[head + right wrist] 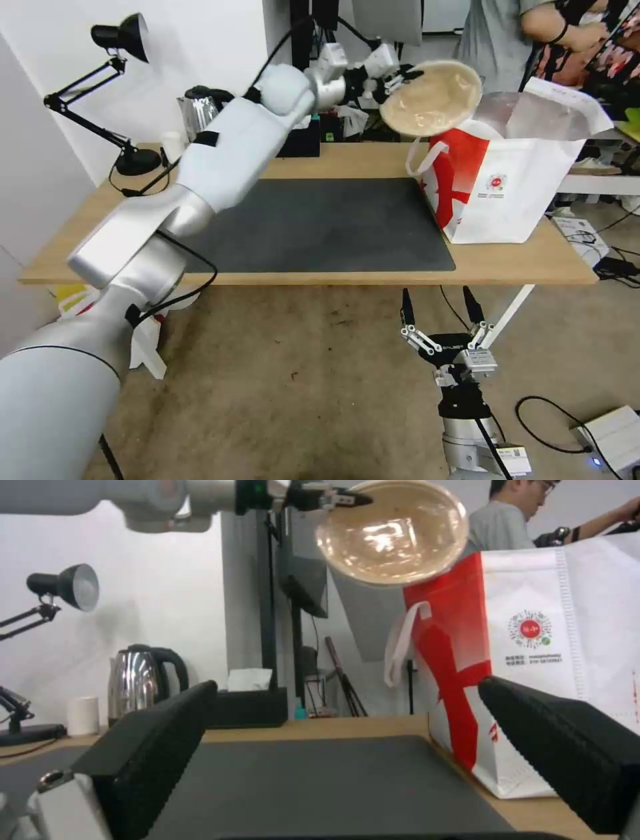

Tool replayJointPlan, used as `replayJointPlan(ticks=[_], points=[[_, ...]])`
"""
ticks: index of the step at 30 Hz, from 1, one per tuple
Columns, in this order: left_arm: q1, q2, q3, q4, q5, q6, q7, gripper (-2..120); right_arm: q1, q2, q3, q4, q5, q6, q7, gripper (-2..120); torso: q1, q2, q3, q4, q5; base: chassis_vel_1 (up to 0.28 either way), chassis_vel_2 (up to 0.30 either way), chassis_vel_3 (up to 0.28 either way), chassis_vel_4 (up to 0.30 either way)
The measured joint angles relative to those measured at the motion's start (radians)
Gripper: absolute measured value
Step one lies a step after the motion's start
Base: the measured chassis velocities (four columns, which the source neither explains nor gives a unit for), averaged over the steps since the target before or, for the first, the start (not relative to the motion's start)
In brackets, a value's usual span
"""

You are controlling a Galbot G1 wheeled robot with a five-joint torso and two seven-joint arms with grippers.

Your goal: Pick up the trash from the table and place it into the takeout bag.

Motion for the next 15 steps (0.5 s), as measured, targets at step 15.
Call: replayJointPlan(ticks=[15], points=[[-0.06, -0.05, 0.03, 0.038, 0.0, 0.003, -0.006, 1, 0.0, 0.0, 0.0, 0.0, 0.0, 0.0, 0.0, 100, 0.0, 0.0, 0.0, 0.0002, -0.0003, 0.0, 0.0, 0.0, 0.0]])
